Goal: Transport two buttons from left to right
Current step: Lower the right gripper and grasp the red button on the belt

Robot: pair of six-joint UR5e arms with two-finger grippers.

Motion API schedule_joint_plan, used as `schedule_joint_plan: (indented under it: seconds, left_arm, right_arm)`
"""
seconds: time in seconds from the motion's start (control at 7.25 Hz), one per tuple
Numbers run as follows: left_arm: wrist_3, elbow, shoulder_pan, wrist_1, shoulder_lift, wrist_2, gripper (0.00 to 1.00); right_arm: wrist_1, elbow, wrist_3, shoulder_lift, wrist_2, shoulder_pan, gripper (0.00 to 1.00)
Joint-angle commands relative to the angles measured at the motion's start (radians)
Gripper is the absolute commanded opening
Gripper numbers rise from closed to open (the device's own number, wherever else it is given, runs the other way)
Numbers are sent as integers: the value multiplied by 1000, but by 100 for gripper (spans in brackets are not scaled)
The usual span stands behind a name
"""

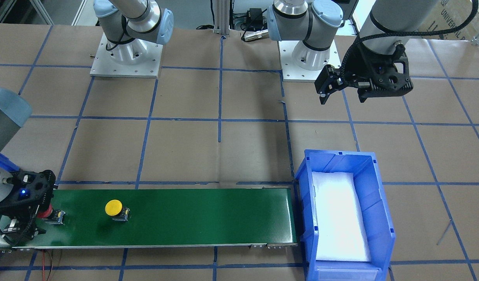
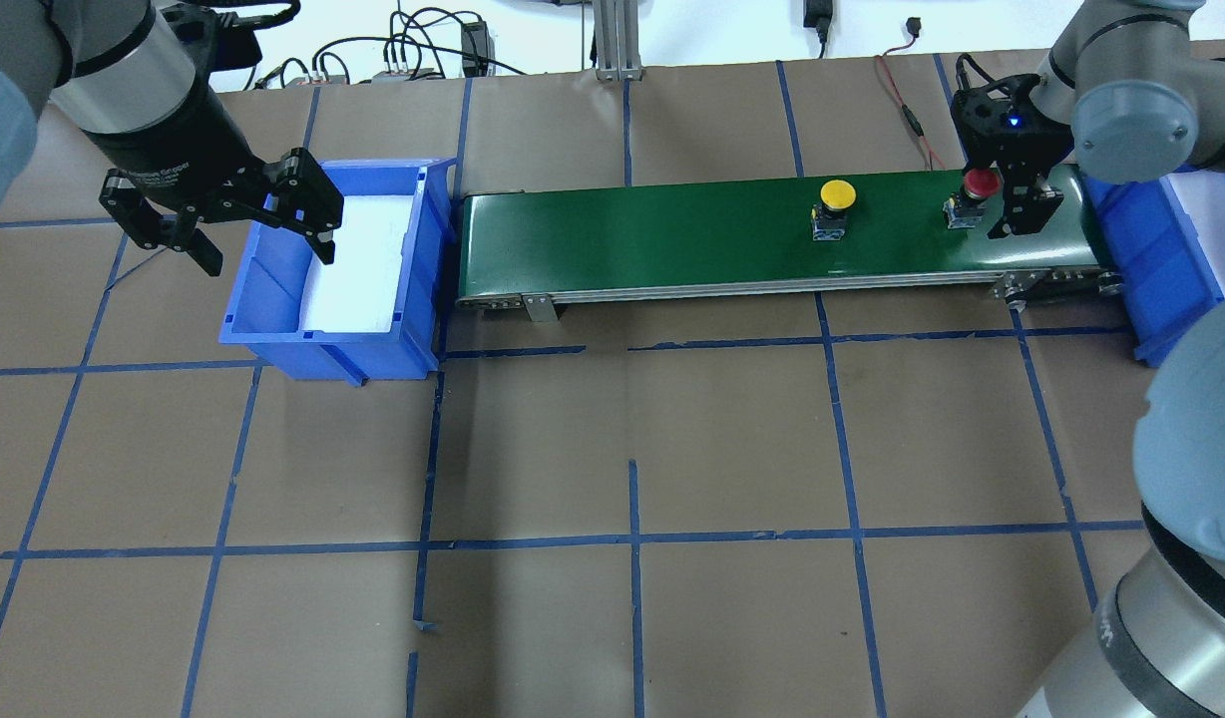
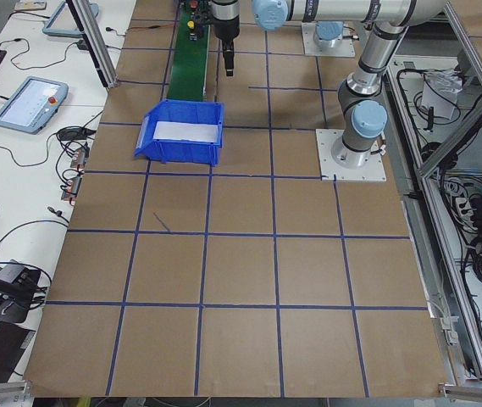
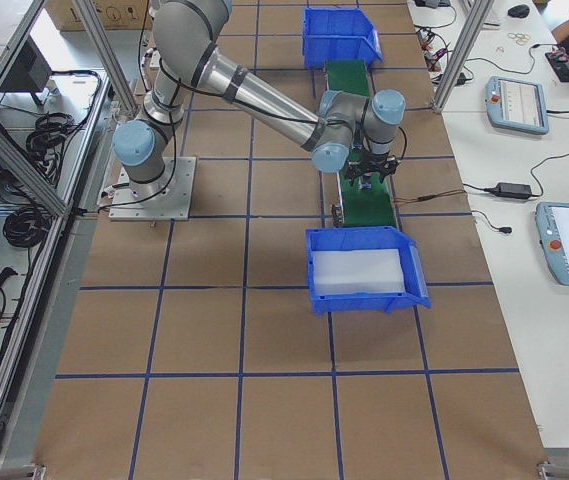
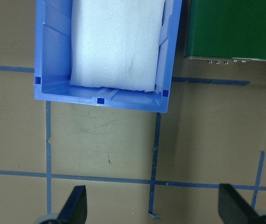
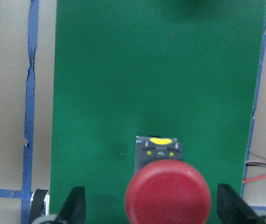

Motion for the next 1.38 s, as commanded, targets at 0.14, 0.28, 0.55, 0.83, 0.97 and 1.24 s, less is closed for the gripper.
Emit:
schedule_joint_plan:
  seconds: [0.14, 0.28, 0.55, 0.83, 0.97, 1.24]
  left_arm:
    - [-1, 0, 0, 0, 0, 0, 100]
    - [1, 0, 0, 0, 0, 0, 100]
    - [1, 0, 0, 0, 0, 0, 100]
    - [1, 0, 0, 0, 0, 0, 100]
    - [1, 0, 0, 0, 0, 0, 100]
    - [8, 0, 0, 0, 0, 2, 100]
  right_arm:
    - [0, -4, -2, 13, -1, -1, 95]
    - [0, -11, -2, 15, -3, -1, 82]
    - [0, -15, -2, 15, -12, -1, 17]
    - [0, -25, -1, 6, -38, -1, 6]
    - [12, -54, 4, -16, -40, -1, 5]
    - [114, -178, 5, -68, -56, -15, 5]
